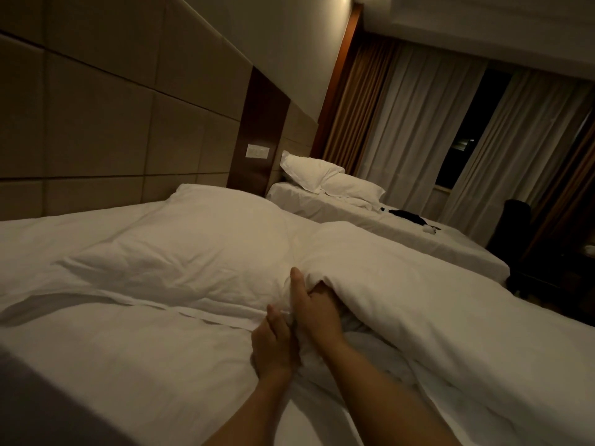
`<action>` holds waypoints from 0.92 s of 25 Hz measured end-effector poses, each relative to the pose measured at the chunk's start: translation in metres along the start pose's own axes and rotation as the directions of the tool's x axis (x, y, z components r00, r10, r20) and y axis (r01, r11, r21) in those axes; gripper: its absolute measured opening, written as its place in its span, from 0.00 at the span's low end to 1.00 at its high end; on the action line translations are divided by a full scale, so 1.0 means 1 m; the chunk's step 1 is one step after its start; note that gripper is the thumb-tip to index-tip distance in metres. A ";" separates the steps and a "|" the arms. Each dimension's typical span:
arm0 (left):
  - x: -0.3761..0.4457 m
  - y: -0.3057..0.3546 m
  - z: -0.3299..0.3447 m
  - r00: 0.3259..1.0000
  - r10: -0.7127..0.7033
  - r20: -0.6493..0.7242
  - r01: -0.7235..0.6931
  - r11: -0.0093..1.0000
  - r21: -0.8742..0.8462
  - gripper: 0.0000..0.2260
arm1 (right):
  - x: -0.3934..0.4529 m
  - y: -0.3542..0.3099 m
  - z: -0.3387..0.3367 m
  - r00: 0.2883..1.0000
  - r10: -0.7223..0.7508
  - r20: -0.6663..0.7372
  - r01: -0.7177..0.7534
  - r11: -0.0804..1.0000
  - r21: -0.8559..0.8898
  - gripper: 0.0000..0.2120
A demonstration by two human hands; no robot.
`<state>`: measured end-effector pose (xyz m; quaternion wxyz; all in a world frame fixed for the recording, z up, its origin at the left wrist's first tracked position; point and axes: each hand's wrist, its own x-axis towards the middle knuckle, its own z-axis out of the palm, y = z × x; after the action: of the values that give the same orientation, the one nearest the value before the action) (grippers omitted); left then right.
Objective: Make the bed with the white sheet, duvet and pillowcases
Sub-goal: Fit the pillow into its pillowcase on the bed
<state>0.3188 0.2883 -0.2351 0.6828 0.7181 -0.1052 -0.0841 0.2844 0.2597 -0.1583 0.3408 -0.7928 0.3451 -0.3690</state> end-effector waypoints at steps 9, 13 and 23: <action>-0.004 0.005 -0.004 0.999 -0.027 -0.031 0.023 0.995 -0.101 0.29 | -0.001 -0.012 0.002 0.996 0.048 0.069 -0.050 0.999 0.019 0.25; 0.006 0.008 -0.008 0.982 -0.176 -0.072 0.166 0.978 -0.128 0.40 | 0.006 -0.015 0.015 0.995 0.011 0.095 -0.011 1.000 -0.005 0.25; 0.026 0.021 -0.015 0.948 -0.199 -0.246 0.162 0.973 -0.164 0.32 | 0.009 -0.016 0.014 0.993 -0.061 0.104 0.062 0.998 -0.013 0.25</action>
<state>0.3470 0.2948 -0.2131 0.7294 0.6791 0.0582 -0.0583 0.3050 0.2654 -0.1498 0.3404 -0.8239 0.3052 -0.3348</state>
